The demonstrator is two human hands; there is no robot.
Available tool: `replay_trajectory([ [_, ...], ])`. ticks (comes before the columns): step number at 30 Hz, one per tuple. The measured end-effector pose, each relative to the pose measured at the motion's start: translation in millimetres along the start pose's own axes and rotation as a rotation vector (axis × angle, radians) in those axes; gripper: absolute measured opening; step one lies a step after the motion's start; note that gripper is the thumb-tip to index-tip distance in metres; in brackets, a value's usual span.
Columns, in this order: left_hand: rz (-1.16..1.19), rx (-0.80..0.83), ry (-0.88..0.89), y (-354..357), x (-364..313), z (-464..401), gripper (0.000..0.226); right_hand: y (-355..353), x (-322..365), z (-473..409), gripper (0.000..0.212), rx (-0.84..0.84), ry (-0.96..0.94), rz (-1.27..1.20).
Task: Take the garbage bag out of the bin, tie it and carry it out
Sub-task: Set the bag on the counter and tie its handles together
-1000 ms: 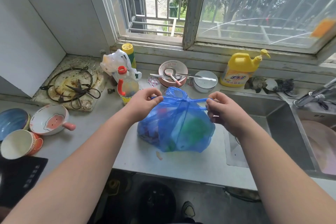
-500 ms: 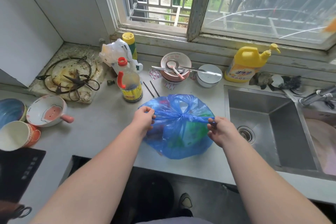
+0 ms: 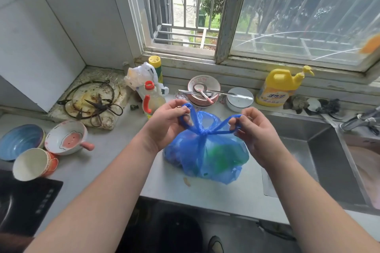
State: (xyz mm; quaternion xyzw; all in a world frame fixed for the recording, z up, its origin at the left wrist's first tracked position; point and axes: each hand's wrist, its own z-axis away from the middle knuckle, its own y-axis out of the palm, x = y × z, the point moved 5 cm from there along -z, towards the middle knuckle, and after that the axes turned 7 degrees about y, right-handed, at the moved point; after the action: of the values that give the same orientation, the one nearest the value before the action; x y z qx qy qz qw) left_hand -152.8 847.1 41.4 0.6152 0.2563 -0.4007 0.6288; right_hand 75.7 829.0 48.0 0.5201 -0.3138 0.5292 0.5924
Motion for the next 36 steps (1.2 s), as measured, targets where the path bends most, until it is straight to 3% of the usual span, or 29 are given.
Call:
replay_trajectory([
  [3, -0.075, 0.004, 0.009, 0.6, -16.8, -4.3, 0.019, -6.5, 3.0, -9.6, 0.012, -0.046, 0.053, -0.229],
  [7, -0.197, -0.231, -0.103, -35.1, -5.2, -12.1, 0.016, -35.3, -21.5, -19.5, 0.018, -0.112, 0.294, -0.514],
  [15, -0.291, -0.491, -0.283, -89.3, 79.6, -11.7, 0.028, -80.9, -98.6, -22.2, 0.023, -0.471, 0.575, -0.6],
  [20, -0.322, -0.547, -0.314, -96.6, 110.8, -7.6, 0.027, -103.5, -117.3, -13.0, 0.025, -0.556, 0.624, -0.581],
  [24, -0.305, -0.541, -0.237, -84.2, 95.2, -8.5, 0.025, -97.4, -102.9, -13.2, 0.014, -0.445, 0.545, -0.479],
  [29, -0.225, -0.257, -0.143, -42.0, 43.6, -3.8, 0.013, -66.0, -32.7, -3.4, 0.037, -0.185, 0.241, -0.326],
  [32, -0.348, -0.149, -0.063, -9.6, 19.6, 1.1, 0.012, -30.3, -4.4, 8.8, 0.041, -0.019, 0.143, -0.175],
  [36, -0.542, -0.06, 0.028, 31.7, 4.8, 11.7, 0.026, 9.7, -3.4, 22.7, 0.042, 0.044, 0.05, 0.141],
])
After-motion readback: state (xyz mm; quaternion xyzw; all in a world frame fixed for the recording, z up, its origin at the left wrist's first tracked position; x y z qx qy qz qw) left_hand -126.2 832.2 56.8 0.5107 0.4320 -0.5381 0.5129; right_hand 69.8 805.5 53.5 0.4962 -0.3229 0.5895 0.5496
